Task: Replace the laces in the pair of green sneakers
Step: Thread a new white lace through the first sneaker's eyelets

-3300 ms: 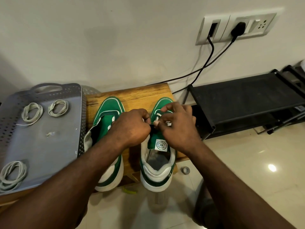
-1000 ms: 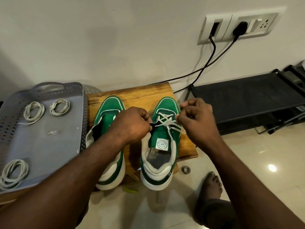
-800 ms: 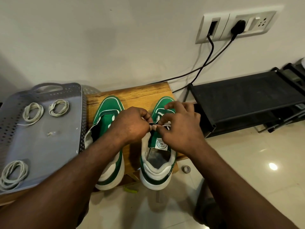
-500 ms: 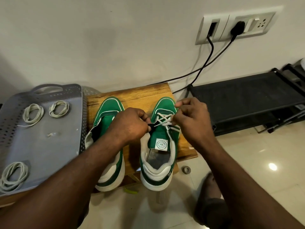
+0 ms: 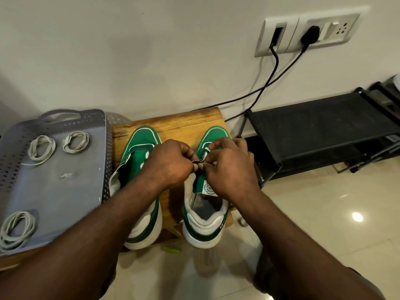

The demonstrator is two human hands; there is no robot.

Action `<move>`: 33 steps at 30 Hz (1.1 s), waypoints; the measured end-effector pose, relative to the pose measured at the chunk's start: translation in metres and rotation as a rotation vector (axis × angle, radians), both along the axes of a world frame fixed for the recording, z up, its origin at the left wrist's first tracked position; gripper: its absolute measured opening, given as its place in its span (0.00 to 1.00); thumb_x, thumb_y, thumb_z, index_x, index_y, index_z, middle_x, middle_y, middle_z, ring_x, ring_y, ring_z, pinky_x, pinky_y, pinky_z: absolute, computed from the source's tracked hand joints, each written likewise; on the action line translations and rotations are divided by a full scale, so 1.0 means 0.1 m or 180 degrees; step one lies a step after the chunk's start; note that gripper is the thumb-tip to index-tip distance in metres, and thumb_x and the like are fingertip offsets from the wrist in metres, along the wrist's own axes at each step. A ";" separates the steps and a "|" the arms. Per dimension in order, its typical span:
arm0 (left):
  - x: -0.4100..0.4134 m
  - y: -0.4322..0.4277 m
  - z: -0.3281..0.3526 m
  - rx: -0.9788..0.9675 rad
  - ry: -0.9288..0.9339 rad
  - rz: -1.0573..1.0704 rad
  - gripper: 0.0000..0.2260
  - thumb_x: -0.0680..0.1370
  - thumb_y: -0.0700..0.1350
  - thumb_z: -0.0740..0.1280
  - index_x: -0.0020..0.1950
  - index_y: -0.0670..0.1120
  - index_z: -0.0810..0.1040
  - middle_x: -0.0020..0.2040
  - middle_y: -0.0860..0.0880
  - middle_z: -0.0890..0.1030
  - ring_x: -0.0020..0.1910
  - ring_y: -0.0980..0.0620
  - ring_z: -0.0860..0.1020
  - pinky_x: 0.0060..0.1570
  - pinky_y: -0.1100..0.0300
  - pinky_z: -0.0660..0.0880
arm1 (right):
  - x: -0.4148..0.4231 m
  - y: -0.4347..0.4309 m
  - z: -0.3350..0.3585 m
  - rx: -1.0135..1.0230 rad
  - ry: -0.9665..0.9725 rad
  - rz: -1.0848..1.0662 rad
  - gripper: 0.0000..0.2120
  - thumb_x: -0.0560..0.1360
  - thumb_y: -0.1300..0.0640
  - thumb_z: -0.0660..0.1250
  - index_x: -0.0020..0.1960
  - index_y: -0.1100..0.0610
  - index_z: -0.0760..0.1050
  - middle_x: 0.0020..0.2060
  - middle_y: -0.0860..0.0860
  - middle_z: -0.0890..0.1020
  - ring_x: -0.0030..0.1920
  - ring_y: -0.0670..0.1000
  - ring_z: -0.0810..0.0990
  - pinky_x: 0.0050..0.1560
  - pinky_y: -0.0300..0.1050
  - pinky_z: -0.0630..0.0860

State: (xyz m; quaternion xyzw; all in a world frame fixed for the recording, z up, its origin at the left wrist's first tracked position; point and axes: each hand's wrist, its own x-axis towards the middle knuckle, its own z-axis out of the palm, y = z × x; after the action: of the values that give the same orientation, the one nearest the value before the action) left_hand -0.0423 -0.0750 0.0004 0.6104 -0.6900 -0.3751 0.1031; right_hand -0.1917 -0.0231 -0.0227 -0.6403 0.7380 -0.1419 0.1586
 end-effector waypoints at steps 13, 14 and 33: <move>-0.03 0.04 -0.02 0.0056 0.0026 0.0080 0.07 0.76 0.40 0.75 0.44 0.51 0.88 0.42 0.54 0.86 0.47 0.53 0.83 0.50 0.55 0.81 | 0.02 0.01 -0.08 -0.0071 -0.0099 -0.0013 0.14 0.73 0.45 0.71 0.52 0.53 0.83 0.64 0.46 0.74 0.69 0.53 0.64 0.64 0.56 0.73; -0.02 0.03 -0.03 0.0046 0.0000 0.0088 0.07 0.76 0.39 0.75 0.44 0.51 0.88 0.42 0.54 0.86 0.47 0.53 0.83 0.49 0.55 0.81 | 0.00 0.01 -0.08 -0.0059 -0.0146 -0.0006 0.13 0.73 0.46 0.71 0.50 0.54 0.82 0.63 0.47 0.74 0.68 0.53 0.64 0.64 0.55 0.74; -0.05 0.06 -0.12 -0.0020 0.0532 0.0553 0.08 0.73 0.38 0.78 0.46 0.50 0.84 0.42 0.51 0.86 0.44 0.52 0.84 0.49 0.53 0.81 | -0.06 0.02 -0.12 -0.0198 -0.0329 0.0038 0.04 0.76 0.50 0.73 0.48 0.48 0.85 0.66 0.43 0.73 0.71 0.51 0.61 0.63 0.51 0.69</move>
State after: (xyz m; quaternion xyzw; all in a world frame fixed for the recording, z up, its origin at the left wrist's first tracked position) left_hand -0.0477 -0.0685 -0.0117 0.6341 -0.6247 -0.4122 0.1943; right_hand -0.1978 -0.0207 -0.0347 -0.6412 0.7202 -0.1966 0.1774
